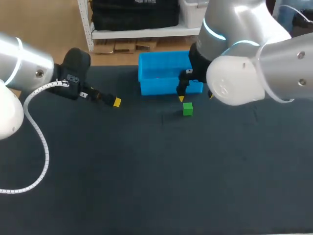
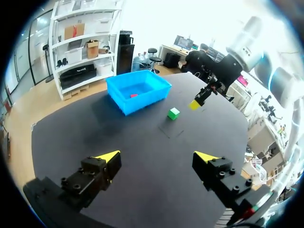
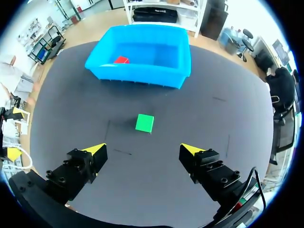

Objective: Use the left arm to pick the red cube and place it into the blue plastic box first, then use the right arm to grasp the green cube and put it into the same blue plastic box after the first action is fully finished.

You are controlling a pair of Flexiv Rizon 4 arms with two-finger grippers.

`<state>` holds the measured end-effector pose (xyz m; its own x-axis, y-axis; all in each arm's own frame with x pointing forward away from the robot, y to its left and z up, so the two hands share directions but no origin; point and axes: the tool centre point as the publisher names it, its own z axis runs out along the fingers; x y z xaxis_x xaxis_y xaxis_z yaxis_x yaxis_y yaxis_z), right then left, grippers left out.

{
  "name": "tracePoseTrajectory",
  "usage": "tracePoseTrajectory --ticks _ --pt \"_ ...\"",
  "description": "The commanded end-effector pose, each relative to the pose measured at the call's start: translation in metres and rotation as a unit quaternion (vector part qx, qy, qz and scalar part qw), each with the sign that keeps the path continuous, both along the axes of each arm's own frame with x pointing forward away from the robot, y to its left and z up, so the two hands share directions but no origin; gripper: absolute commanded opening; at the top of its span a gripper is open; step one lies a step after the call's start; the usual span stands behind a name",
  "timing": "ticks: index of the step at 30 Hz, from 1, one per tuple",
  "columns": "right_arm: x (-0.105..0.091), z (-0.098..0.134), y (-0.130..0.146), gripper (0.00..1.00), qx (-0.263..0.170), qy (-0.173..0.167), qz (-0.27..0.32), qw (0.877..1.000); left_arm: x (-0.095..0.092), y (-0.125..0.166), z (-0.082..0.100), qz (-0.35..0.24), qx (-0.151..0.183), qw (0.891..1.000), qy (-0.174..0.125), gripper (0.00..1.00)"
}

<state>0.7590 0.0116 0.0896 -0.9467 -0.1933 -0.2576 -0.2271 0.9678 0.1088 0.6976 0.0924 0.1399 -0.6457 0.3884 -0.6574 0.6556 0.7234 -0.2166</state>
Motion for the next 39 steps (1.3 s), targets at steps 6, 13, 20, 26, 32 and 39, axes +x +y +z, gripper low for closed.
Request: tracePoseTrajectory --ticks 6,13,20,26,32,39 --pt "0.011 -0.022 0.008 1.0 -0.015 -0.01 -0.008 1.0 0.0 0.002 -0.001 -0.002 -0.004 1.0 -0.002 1.0" --pt "0.019 -0.044 0.007 1.0 -0.017 -0.01 -0.013 1.0 0.0 0.002 -0.001 -0.002 -0.004 1.0 -0.002 1.0" --pt "0.025 -0.057 0.012 1.0 -0.024 -0.009 -0.011 1.0 0.0 0.002 -0.001 -0.002 -0.004 1.0 -0.002 1.0" --pt "0.031 -0.065 0.017 1.0 -0.031 -0.003 -0.004 1.0 0.0 0.002 -0.001 -0.002 -0.004 1.0 -0.002 1.0" --pt "0.035 -0.072 0.019 1.0 -0.043 0.007 0.003 0.999 0.0 0.002 -0.001 -0.002 -0.004 1.0 -0.002 1.0" --pt "0.043 -0.076 0.018 1.0 -0.051 0.011 0.006 0.999 0.0 0.002 -0.001 -0.002 -0.004 1.0 -0.002 1.0"
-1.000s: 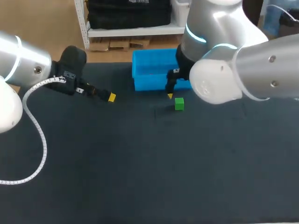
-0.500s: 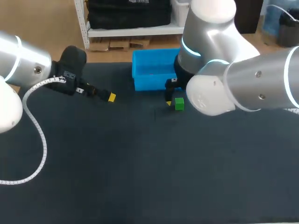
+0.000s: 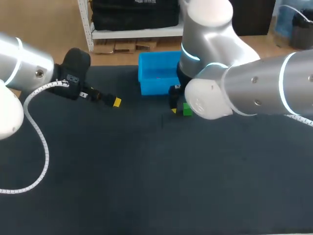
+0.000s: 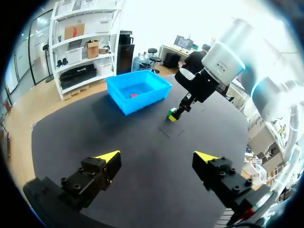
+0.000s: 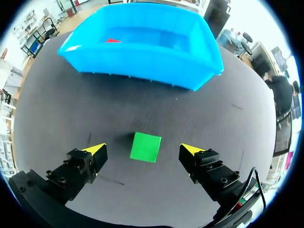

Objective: Use the left arm to pick the red cube and place it into the blue plastic box first, then use the right arm to grasp the green cube and put it into the same blue plastic box after the first action is fully finished.

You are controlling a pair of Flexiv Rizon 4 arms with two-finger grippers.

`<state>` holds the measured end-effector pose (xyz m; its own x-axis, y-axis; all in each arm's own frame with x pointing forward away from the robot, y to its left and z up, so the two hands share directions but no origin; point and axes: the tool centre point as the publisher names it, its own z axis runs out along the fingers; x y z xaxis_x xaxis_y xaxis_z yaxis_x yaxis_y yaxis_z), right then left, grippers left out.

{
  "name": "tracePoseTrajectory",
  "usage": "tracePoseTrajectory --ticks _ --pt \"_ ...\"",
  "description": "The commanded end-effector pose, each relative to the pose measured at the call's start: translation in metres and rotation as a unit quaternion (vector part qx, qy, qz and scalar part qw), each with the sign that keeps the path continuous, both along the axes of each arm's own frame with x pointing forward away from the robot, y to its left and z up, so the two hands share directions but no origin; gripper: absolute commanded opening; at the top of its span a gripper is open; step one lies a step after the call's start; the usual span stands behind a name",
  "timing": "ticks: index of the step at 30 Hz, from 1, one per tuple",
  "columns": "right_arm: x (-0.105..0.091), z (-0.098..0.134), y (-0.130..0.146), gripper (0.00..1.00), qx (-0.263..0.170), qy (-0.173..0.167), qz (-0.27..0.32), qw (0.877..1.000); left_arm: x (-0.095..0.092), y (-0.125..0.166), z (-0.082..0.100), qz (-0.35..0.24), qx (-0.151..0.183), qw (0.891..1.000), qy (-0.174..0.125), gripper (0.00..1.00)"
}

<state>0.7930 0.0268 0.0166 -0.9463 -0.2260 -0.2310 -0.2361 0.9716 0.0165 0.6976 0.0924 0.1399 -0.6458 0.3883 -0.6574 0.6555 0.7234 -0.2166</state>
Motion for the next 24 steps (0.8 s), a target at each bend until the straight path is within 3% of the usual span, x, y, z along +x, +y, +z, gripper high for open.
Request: tracePoseTrajectory --ticks 1,17,18,19,20,21,24 --pt "0.01 -0.003 0.003 1.0 -0.004 0.009 0.002 1.0 0.0 0.002 -0.001 -0.002 -0.004 1.0 -0.002 1.0" --pt "0.014 -0.013 0.001 1.0 -0.015 0.018 -0.005 1.0 0.0 0.002 -0.001 -0.002 -0.004 1.0 -0.002 1.0" --pt "0.014 -0.013 0.001 0.89 -0.015 0.018 -0.005 1.0 0.0 0.002 -0.001 -0.002 -0.004 1.0 -0.002 1.0" --pt "0.014 -0.014 0.0 0.4 -0.015 0.019 -0.006 1.0 0.0 0.002 -0.001 -0.002 -0.004 1.0 -0.002 1.0" --pt "0.015 -0.015 0.0 0.13 -0.016 0.019 -0.006 1.0 0.0 0.002 -0.001 -0.002 -0.004 1.0 -0.002 1.0" --pt "0.015 -0.015 -0.001 0.0 -0.016 0.02 -0.006 1.0 0.0 0.002 -0.001 -0.002 -0.004 1.0 -0.002 1.0" --pt "0.013 -0.014 -0.002 0.0 -0.017 0.021 -0.007 1.0 0.0 0.002 -0.001 -0.002 -0.004 1.0 -0.002 1.0"
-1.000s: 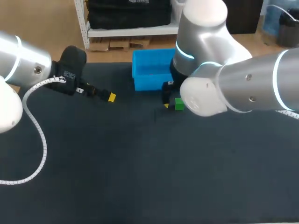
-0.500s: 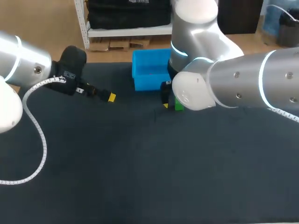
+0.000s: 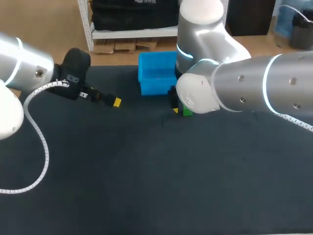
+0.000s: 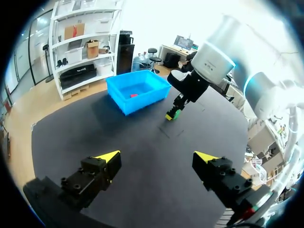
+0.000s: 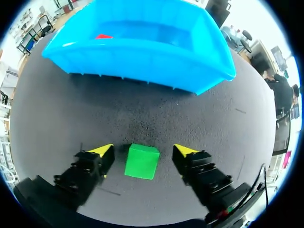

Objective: Use the left arm to pick the red cube and place it into the blue plastic box first, then use the right arm to grasp the green cube and put it into the same blue plastic box after the first action is fully finished.

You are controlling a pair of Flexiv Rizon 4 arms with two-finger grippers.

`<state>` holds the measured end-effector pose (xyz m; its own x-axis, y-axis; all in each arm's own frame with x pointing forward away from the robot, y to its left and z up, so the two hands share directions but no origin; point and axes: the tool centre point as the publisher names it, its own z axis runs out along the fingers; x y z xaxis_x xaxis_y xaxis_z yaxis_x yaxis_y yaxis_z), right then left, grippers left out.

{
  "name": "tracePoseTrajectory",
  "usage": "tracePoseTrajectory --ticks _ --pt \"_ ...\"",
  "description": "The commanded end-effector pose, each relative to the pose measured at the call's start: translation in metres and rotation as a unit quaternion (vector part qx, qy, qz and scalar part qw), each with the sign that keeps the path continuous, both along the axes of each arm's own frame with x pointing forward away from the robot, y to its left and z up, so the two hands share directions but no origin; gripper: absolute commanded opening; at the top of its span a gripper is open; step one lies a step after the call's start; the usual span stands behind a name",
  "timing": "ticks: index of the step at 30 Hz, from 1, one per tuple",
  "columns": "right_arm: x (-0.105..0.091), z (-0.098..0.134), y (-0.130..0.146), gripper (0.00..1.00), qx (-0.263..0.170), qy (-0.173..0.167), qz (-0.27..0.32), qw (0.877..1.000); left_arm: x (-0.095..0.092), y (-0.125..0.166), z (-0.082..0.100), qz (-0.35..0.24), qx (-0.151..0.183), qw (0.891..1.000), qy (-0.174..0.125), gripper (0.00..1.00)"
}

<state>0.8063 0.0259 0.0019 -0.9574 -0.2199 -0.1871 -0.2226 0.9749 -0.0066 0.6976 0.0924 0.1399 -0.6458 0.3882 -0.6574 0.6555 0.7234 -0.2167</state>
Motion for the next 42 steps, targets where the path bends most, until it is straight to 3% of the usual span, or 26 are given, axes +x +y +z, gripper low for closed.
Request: tracePoseTrajectory --ticks 1,15,24,42 --pt "0.0 0.0 -0.001 0.0 0.0 0.002 -0.001 1.0 0.0 0.002 -0.001 -0.002 -0.004 1.0 -0.002 1.0" --pt "0.003 0.002 -0.003 0.0 0.0 0.002 -0.004 1.0 0.0 0.002 -0.001 -0.002 -0.004 1.0 -0.002 1.0" --pt "0.001 0.023 -0.005 0.0 0.009 -0.014 -0.005 1.0 0.0 0.002 -0.001 -0.002 -0.004 1.0 -0.002 1.0" --pt "-0.005 0.12 0.003 0.0 0.051 -0.094 0.013 0.994 0.0 0.002 -0.001 -0.002 -0.004 1.0 -0.002 1.0"
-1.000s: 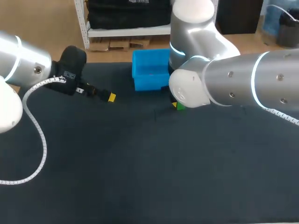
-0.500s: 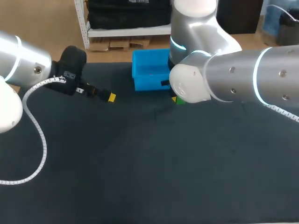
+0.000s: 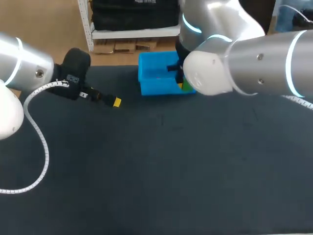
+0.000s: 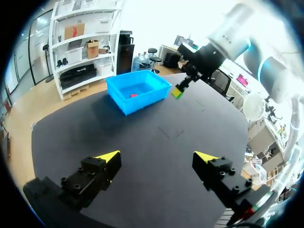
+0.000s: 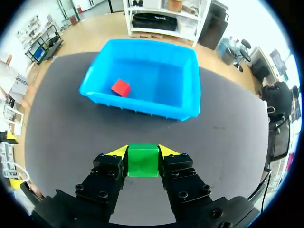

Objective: Use the left arm to pick the red cube and place it into the blue plastic box first, then use the right arm to grasp the green cube and put it into the same blue plastic box after the first action is fully finished.

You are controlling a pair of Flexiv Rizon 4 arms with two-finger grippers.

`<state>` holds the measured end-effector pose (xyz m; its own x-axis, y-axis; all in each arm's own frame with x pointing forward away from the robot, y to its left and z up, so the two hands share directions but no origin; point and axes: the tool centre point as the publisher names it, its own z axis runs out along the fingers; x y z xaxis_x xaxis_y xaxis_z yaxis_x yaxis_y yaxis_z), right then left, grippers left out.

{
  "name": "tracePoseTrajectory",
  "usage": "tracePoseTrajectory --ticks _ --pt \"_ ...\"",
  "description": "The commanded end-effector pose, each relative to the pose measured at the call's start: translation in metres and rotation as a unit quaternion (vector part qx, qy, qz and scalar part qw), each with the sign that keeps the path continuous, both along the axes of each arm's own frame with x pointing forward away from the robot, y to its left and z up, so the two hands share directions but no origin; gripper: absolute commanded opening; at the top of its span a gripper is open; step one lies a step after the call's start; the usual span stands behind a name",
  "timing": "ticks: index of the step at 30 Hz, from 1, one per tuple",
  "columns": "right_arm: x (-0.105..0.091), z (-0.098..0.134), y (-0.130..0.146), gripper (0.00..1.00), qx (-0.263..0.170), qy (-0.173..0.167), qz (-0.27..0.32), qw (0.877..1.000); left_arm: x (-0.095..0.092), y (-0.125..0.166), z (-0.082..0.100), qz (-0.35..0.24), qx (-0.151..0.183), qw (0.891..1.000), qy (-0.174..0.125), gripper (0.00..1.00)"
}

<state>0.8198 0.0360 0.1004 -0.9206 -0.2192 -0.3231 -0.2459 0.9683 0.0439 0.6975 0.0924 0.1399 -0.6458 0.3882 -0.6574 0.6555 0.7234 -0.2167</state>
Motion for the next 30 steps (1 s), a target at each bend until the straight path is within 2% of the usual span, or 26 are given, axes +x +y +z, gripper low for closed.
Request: tracePoseTrajectory --ticks 1,5,17,30 --pt "-0.019 0.025 -0.008 0.0 0.01 -0.034 0.002 0.999 0.0 0.002 -0.001 -0.002 -0.004 1.0 -0.002 1.0" --pt "-0.023 0.041 -0.01 0.0 0.013 -0.053 0.006 0.999 0.0 0.002 -0.001 -0.002 -0.004 1.0 -0.002 1.0" --pt "-0.023 0.048 -0.021 0.0 0.057 -0.108 -0.016 0.992 0.0 0.002 -0.001 -0.002 -0.004 1.0 -0.002 1.0" --pt "-0.001 0.049 -0.015 0.0 0.065 -0.119 -0.014 0.991 0.0 0.002 -0.001 -0.002 -0.004 1.0 -0.002 1.0"
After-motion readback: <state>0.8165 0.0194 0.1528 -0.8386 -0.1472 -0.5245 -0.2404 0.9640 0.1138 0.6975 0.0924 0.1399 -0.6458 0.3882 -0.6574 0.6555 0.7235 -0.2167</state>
